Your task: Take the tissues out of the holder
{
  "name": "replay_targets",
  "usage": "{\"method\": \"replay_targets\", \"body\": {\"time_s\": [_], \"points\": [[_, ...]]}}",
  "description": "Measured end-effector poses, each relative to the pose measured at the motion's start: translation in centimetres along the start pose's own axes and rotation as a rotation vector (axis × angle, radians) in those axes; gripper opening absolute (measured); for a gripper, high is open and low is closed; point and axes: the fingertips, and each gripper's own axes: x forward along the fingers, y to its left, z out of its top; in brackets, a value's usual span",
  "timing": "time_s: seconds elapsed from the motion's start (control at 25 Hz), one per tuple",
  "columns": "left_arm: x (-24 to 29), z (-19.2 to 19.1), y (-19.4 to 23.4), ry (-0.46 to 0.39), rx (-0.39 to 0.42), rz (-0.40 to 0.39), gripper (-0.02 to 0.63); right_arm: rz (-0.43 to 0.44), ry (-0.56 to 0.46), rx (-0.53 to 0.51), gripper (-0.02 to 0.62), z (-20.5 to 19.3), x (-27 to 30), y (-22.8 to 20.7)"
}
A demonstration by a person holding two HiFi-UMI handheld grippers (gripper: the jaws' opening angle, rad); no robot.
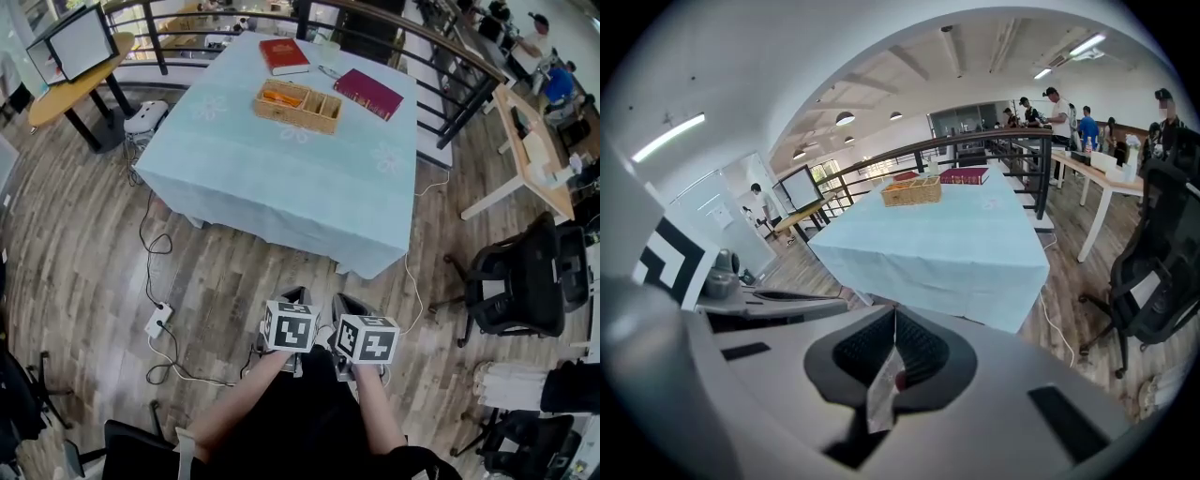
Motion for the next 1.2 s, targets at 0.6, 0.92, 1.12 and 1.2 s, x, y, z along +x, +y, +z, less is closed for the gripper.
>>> {"method": "replay_targets", "body": {"time_s": [0.6,0.92,1.12,1.2], "points": [[1.7,0.2,1.1,0.018,-0.04,-0.015,0.009,0.076,0.023,-0.023,0.014,1.3,2.1,-0.3],[3.9,2.9,4.0,0.032,-0.085,0.044,0.009,0.142,0.071,-0.082,0.014,4.5,6.3,0.1],[5.7,6.3,5.2,0.015,-0.111,0.089,0.009,0.198,0.084,-0.113,0.015,8.2,8.9,-0.7],[6.2,8.1,5.5,0.002,-0.12,0.106,0.009,0.22,0.089,-0.131,0.015,9.8,9.8,-1.1]]}}
